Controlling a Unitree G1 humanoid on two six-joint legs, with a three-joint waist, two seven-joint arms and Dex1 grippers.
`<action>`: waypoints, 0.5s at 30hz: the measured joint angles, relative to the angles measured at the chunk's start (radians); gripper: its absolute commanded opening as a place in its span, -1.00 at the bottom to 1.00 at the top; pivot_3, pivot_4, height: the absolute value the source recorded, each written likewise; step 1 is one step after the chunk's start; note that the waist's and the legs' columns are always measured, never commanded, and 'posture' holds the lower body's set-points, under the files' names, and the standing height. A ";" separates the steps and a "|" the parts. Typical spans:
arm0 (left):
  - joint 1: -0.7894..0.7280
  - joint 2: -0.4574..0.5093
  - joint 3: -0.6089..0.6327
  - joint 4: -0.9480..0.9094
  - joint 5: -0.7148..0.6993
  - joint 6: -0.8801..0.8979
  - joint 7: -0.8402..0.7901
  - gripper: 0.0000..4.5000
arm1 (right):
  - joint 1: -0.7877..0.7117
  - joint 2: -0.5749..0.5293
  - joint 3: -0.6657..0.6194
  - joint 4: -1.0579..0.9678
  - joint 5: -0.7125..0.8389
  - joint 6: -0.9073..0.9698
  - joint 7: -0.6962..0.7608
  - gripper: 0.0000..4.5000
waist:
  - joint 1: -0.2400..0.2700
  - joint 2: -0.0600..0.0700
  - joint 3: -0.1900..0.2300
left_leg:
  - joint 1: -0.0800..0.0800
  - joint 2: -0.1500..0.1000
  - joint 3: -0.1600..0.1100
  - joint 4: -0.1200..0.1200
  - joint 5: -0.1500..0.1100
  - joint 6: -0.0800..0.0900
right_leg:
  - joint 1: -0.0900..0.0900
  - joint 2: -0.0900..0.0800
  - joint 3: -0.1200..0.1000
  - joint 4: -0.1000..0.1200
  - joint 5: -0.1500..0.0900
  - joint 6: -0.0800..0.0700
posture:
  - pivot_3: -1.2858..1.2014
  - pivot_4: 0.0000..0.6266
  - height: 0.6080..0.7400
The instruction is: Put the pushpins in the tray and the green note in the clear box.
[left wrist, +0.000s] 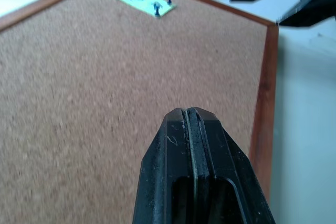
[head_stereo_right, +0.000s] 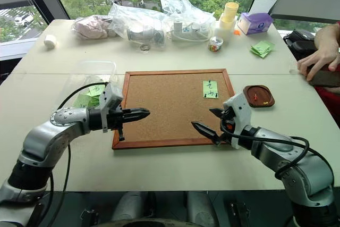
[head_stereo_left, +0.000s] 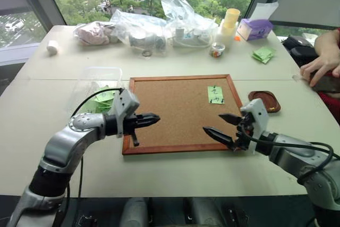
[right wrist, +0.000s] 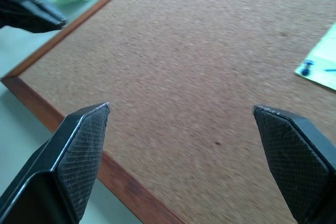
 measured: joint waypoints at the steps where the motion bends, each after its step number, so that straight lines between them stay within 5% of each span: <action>1: 0.000 0.008 0.005 0.000 -0.007 0.003 -0.007 -0.97 | 0.001 -0.010 -0.009 0.000 0.002 0.000 0.009 1.00 | 0.000 0.000 0.000 | 0.000 0.000 0.000 0.000 0.000 0.000 | 0.000 0.000 0.000 0.000 0.000 0.000 | 0.03 -0.52 0.97; 15: 0.000 0.013 0.026 -0.007 -0.028 -0.004 -0.018 -0.97 | 0.007 -0.025 -0.025 0.015 0.001 -0.004 0.062 1.00 | 0.001 0.000 0.000 | 0.000 0.000 0.000 0.000 0.000 0.000 | 0.000 0.000 0.000 0.000 0.000 0.000 | 0.03 -0.52 0.97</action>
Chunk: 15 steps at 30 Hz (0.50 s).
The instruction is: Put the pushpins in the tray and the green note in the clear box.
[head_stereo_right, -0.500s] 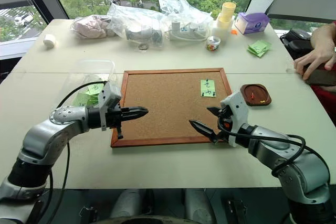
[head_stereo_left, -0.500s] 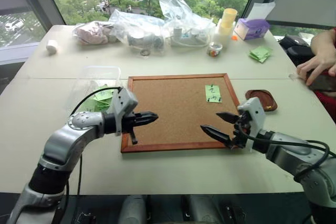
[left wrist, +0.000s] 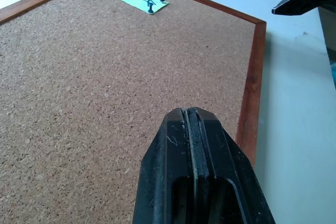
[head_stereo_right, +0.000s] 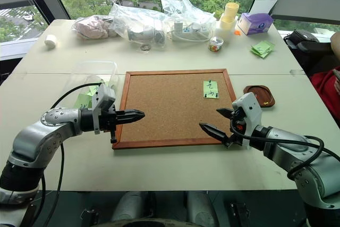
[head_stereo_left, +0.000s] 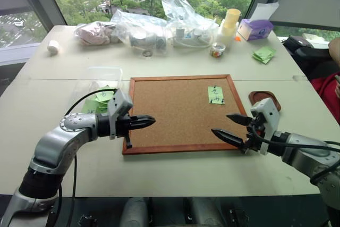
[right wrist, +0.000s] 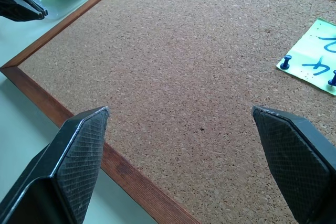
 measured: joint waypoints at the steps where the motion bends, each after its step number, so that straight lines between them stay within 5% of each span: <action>1: 0.000 -0.001 0.000 0.000 0.004 -0.008 0.003 -0.97 | -0.002 0.000 0.001 0.002 0.000 0.000 0.000 1.00 | 0.000 0.000 0.000 | 0.000 0.000 0.000 0.000 0.000 0.000 | 0.000 0.000 0.000 0.000 0.000 0.000 | 0.03 -0.52 0.97; 15: -0.151 -0.120 -0.155 0.162 0.204 -0.133 0.057 -0.97 | -0.146 0.034 0.100 0.139 -0.155 -0.082 -0.075 1.00 | -0.002 0.000 0.000 | 0.000 -0.002 0.001 0.000 0.001 -0.002 | 0.000 0.001 0.000 0.000 0.000 0.000 | 0.03 -0.52 0.97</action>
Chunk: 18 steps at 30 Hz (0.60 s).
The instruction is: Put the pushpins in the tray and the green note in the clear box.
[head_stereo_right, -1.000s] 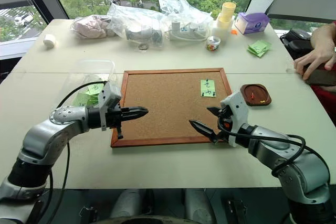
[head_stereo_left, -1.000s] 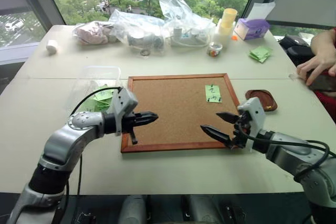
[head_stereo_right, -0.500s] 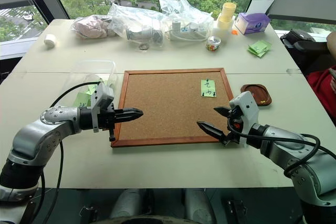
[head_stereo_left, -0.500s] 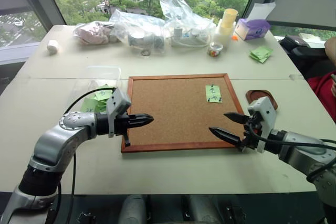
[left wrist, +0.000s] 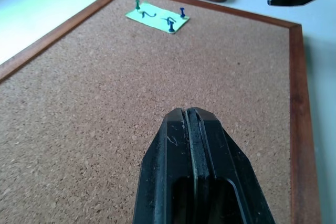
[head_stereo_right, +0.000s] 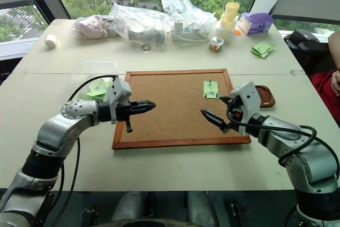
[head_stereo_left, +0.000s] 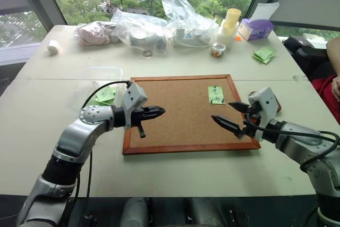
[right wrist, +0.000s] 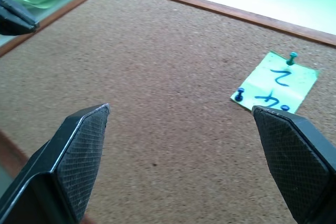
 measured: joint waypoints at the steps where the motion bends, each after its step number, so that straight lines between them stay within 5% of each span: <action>1: -0.010 0.003 -0.019 0.021 0.023 -0.010 -0.005 -0.97 | -0.019 0.004 0.016 0.032 -0.026 -0.015 -0.003 1.00 | -0.002 0.000 0.000 | 0.000 0.000 0.000 0.000 0.000 0.000 | 0.000 0.000 0.000 0.000 0.000 0.000 | 0.03 -0.52 0.97; 7: -0.027 0.060 -0.126 0.081 0.141 -0.036 -0.073 -0.97 | -0.171 0.048 0.064 0.232 -0.147 -0.095 -0.024 1.00 | -0.001 0.000 0.000 | 0.000 0.000 0.001 0.000 0.001 -0.001 | -0.001 0.000 0.000 0.000 0.000 0.000 | 0.03 -0.52 0.97; 18: -0.036 0.077 -0.143 0.059 0.186 -0.025 -0.085 -0.97 | -0.328 0.145 0.163 0.504 -0.278 -0.228 0.039 1.00 | -0.005 0.001 -0.001 | 0.001 0.001 0.001 0.000 0.001 -0.001 | -0.001 0.000 0.000 0.001 0.000 0.000 | 0.03 -0.52 0.97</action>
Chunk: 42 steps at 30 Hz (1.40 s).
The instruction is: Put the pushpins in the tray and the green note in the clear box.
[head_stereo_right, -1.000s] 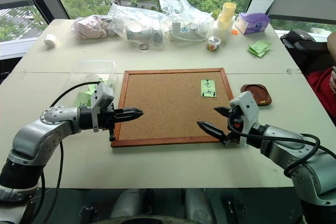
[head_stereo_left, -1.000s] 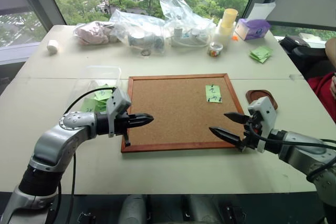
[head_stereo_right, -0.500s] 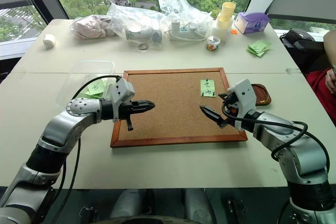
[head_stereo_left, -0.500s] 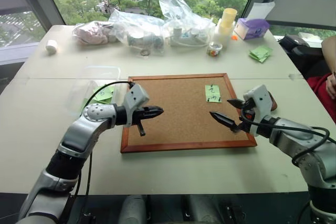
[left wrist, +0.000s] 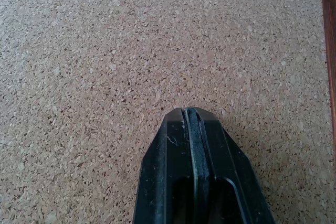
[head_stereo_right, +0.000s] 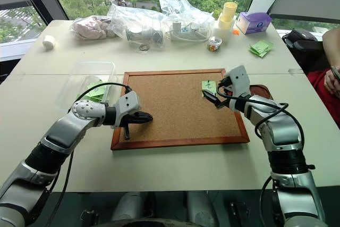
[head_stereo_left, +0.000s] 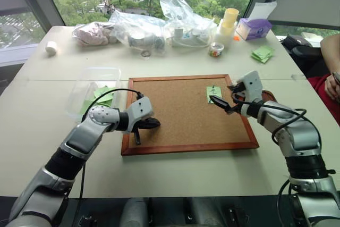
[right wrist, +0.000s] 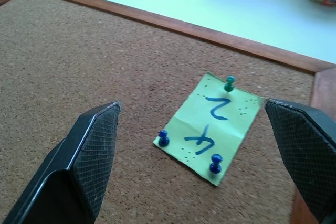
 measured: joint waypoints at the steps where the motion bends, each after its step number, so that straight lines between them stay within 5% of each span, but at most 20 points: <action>1: 0.001 -0.004 0.001 -0.002 0.001 0.003 0.002 -0.97 | -0.028 0.012 0.004 0.053 -0.015 -0.022 -0.002 1.00 | 0.001 0.000 0.000 | 0.000 0.000 0.000 0.000 0.000 0.000 | 0.000 0.000 0.000 0.000 0.000 0.000 | 0.03 -0.52 0.97; 9: 0.011 -0.015 0.004 -0.021 0.008 0.019 0.016 -0.97 | -0.225 0.064 0.012 0.398 -0.109 -0.169 0.032 1.00 | 0.001 0.000 0.000 | 0.000 0.000 0.001 0.000 0.001 -0.002 | 0.000 -0.001 0.000 0.000 0.000 0.000 | 0.03 -0.52 0.97; 12: 0.020 -0.019 0.006 -0.033 0.011 0.021 0.029 -1.00 | -0.259 0.078 0.026 0.499 -0.142 -0.212 0.056 0.64 | 0.002 0.001 0.000 | 0.000 0.000 0.000 0.000 0.001 -0.002 | 0.000 -0.001 0.000 0.000 0.000 0.000 | 0.03 -0.52 0.97; 19: 0.040 -0.027 0.017 -0.059 0.018 0.041 0.048 -1.00 | -0.319 0.111 0.030 0.657 -0.185 -0.290 0.079 -0.93 | 0.001 0.001 0.000 | 0.000 0.000 0.001 0.000 0.001 -0.002 | 0.000 -0.001 0.000 0.000 0.000 0.000 | 0.03 -0.52 0.97; 42: 0.039 -0.043 0.018 -0.046 0.026 0.038 0.045 -1.00 | -0.333 0.130 -0.103 0.674 -0.166 -0.386 0.063 -0.97 | 0.001 0.003 -0.001 | 0.000 0.000 0.001 0.000 0.001 -0.002 | 0.001 -0.002 0.000 0.000 0.000 0.000 | 0.03 -0.52 0.97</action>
